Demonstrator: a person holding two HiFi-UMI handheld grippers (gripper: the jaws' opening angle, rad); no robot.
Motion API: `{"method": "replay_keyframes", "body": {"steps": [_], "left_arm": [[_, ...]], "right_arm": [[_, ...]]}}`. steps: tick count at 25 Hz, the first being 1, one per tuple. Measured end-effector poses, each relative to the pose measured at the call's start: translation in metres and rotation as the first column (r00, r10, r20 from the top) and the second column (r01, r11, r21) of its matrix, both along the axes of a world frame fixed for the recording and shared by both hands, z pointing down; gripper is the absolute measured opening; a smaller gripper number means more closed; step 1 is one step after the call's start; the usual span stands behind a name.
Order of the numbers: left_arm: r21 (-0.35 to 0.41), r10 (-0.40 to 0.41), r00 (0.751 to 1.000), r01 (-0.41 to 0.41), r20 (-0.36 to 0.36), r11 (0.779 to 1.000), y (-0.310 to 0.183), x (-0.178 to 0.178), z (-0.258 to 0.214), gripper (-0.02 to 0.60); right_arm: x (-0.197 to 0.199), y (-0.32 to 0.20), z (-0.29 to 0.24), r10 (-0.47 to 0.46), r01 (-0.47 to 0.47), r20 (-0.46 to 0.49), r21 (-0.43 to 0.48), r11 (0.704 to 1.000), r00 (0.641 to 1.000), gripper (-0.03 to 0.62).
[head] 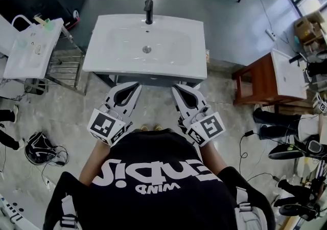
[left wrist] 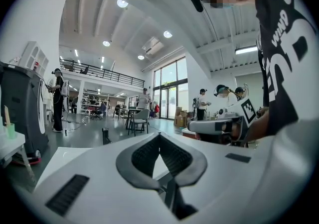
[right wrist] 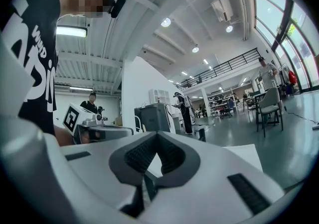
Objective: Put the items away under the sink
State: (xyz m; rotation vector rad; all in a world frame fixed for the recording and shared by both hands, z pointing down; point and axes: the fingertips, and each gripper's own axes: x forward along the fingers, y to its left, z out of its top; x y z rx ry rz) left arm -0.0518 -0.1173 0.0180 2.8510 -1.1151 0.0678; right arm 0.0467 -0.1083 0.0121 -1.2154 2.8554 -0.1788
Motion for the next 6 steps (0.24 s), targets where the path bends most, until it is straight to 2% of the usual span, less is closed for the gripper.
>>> {"method": "replay_keyframes", "body": {"steps": [6], "left_arm": [[-0.003,-0.006,1.0,0.006,0.001,1.0,0.0007,0.0007,0.0044,0.02]], "right_arm": [[-0.0016,0.0015,0.0029,-0.003,0.003,0.006,0.003,1.0,1.0,0.018]]}}
